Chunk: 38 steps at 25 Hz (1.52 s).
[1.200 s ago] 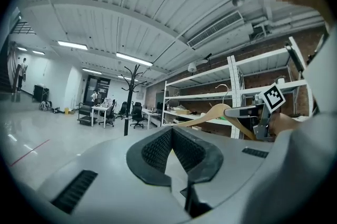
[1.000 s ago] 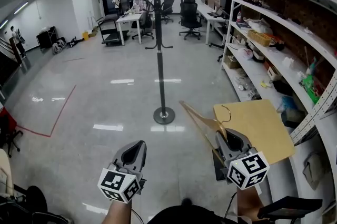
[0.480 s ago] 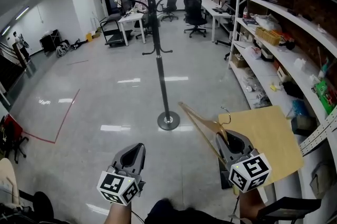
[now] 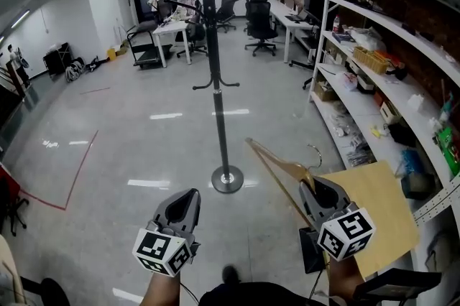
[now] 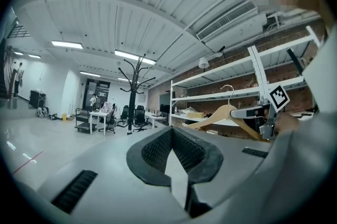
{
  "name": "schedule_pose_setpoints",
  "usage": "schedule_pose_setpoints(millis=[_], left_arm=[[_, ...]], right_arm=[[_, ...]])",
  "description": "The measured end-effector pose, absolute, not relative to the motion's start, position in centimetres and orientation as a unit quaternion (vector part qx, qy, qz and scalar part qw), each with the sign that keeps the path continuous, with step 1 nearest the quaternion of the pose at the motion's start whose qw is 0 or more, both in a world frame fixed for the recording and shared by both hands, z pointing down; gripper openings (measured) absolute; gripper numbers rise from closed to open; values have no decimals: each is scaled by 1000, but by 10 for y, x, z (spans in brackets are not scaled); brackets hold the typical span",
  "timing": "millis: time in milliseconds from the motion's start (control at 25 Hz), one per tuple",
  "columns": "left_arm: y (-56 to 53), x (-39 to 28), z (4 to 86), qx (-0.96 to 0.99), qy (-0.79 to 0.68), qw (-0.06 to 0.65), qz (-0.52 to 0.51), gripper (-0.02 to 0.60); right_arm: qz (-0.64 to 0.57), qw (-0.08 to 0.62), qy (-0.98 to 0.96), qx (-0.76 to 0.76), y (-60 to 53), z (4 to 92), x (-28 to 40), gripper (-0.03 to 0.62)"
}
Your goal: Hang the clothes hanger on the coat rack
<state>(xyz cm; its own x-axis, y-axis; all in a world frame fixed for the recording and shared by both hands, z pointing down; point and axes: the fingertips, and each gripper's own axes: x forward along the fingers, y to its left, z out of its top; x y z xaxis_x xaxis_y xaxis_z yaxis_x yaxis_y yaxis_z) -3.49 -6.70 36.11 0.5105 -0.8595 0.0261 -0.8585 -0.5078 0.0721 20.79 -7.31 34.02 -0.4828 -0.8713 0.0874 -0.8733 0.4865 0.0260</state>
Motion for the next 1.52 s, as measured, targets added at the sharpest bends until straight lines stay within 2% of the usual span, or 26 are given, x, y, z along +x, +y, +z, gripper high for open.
schedule_pose_setpoints(millis=[360, 760, 1160, 1520], left_arm=[[-174, -81, 363, 881, -471, 44, -13, 0], [-258, -86, 369, 883, -466, 54, -25, 0], [-363, -72, 330, 861, -507, 8, -24, 0], [-437, -60, 308, 848, -529, -14, -19, 0]], right_arm=[[21, 48, -845, 532, -174, 339, 171, 57], [40, 28, -876, 481, -257, 326, 148, 57], [31, 2, -930, 366, -376, 293, 131, 57], [0, 17, -976, 215, -462, 262, 82, 57]])
